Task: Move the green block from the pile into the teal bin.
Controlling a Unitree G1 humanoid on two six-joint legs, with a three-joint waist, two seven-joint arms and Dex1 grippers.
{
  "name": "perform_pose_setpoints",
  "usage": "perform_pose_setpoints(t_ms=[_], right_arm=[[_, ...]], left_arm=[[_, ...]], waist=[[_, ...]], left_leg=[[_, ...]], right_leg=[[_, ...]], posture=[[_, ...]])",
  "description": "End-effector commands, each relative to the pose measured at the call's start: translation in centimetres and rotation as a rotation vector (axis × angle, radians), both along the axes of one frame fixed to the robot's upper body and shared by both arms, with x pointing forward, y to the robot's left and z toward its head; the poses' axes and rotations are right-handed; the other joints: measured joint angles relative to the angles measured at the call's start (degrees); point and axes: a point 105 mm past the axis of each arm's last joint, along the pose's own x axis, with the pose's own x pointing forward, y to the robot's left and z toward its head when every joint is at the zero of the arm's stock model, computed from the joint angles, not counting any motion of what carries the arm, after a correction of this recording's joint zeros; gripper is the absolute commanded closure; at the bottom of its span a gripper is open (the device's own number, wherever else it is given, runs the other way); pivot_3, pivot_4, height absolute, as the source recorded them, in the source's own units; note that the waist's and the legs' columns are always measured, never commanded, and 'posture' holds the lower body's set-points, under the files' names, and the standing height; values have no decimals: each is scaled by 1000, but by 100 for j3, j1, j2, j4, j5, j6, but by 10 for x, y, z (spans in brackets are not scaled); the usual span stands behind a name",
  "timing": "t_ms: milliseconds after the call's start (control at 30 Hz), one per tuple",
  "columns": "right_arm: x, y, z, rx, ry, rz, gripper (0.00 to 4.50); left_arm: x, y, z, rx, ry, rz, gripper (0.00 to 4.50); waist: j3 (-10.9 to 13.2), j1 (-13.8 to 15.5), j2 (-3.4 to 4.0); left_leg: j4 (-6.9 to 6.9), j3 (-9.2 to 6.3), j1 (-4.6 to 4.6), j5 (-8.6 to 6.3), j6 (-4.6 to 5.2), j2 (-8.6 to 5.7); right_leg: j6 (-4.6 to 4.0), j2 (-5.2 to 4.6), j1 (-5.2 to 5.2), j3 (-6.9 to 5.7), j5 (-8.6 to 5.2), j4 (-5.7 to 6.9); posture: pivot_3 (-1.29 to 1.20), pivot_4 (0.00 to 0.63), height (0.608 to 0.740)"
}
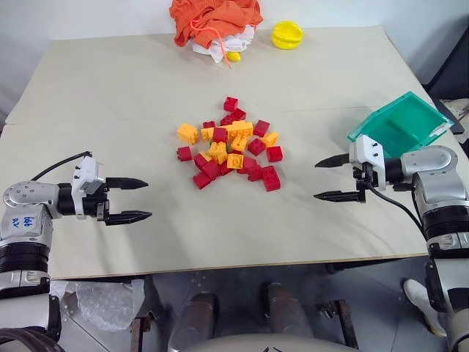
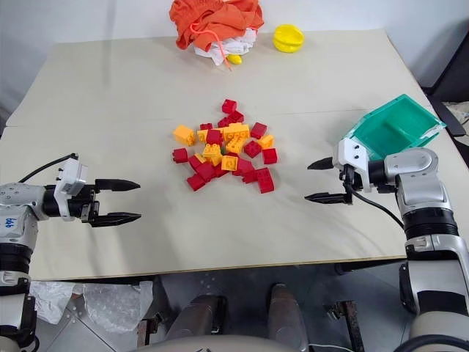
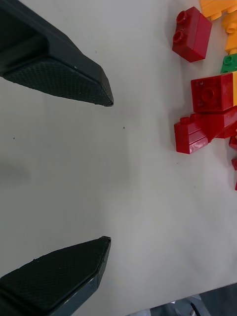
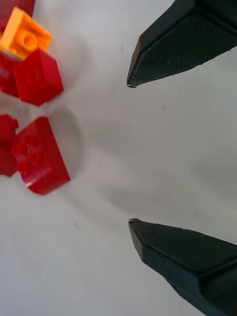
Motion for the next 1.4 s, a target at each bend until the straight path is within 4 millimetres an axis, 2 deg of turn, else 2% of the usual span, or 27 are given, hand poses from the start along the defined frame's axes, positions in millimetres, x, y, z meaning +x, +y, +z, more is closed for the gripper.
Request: perform_pose_setpoints(t_ms=[33, 133, 300, 367, 400, 467, 600, 733, 833, 867, 1033, 1100, 1233, 1400], right_arm=[[4, -1, 14, -3, -87, -16, 44], [5, -1, 16, -1, -106, -29, 44], [0, 1, 17, -55, -128, -7, 44], [-3, 7, 23, -26, -131, -18, 44], [-4, 13, 30, 29, -142, -39, 215], [-9, 23, 41, 107, -144, -61, 670], [-23, 40, 47, 156, -138, -85, 1963], [-41, 77, 47, 232, -123, -114, 3269], [-37, 104, 37, 284, -123, -164, 4255], [-31, 114, 34, 300, -130, -188, 4407], [-14, 152, 33, 357, -160, -236, 4407], [0, 190, 32, 397, -170, -256, 4407], [13, 238, 28, 413, -195, -274, 4407], [21, 270, 31, 436, -188, -276, 4407]], left_arm=[[-8, 2, 10, -11, 12, -45, 0], [1, 2, 16, -29, -23, 24, 0], [4, -3, 29, -102, -86, 26, 0], [4, -5, 29, -100, -142, 13, 0], [4, -4, 29, -116, -120, 28, 0], [4, -6, 32, -168, -93, 24, 0], [2, -7, 32, -165, -125, 3, 0], [9, -12, 42, -231, -248, -7, 0], [10, -15, 41, -253, -255, -41, 0], [11, -16, 42, -268, -265, -46, 0], [20, -17, 45, -287, -319, -9, 0], [26, -16, 48, -297, -362, 39, 0], [31, -18, 54, -329, -433, 116, 0], [25, -15, 51, -336, -448, 166, 0]], waist=[[0, -2, 0], [0, -1, 0], [0, 2, 0], [0, 9, 0], [0, 12, 0], [0, 13, 0], [0, 19, 0], [0, 34, 0], [-3, 21, -5], [-3, 13, -6], [-4, 3, -6], [-7, -32, -13], [-9, -147, -15], [-10, -255, -17]], left_leg=[[0, 0, 0, 0, 0, 0], [0, 0, 0, 0, 0, 0], [4, 0, 0, 0, 0, 1], [4, 0, 0, 0, 0, 1], [5, -1, 0, 0, 0, 2], [6, -2, -1, 0, 0, 4], [10, -3, -1, 0, 0, 12], [11, -6, -1, 0, 0, 20], [17, -6, -1, 0, 0, 11], [17, -5, 0, 0, 0, 3], [16, -2, 0, 1, -2, -4], [15, -2, 0, 1, -1, -6], [10, -4, 3, 6, -11, -3], [7, -4, -5, 6, -10, 4]], right_leg=[[0, 0, 0, 0, 0, 0], [0, 0, -1, 1, 0, 2], [0, -1, -1, 1, 0, 4], [0, -1, -1, 1, 0, 4], [0, -1, 0, 0, 0, 4], [0, -3, -1, 1, 0, 5], [0, -2, 0, 1, 0, 8], [0, -4, 0, 0, 0, 8], [0, -4, 3, 1, 0, 10], [0, -3, 3, 1, 0, 10], [0, -3, -10, 8, 0, 26], [0, -2, -11, 8, 0, 27], [-4, 0, -24, 8, -2, 43], [-5, -8, -43, 14, -1, 53]], posture=[[0, 150, 740], [0, 150, 740], [0, 150, 740], [0, 150, 740], [0, 150, 740], [0, 150, 740], [0, 150, 740], [0, 150, 740], [0, 150, 740], [0, 150, 740], [0, 150, 740], [0, 150, 740], [0, 150, 740], [0, 150, 740]])
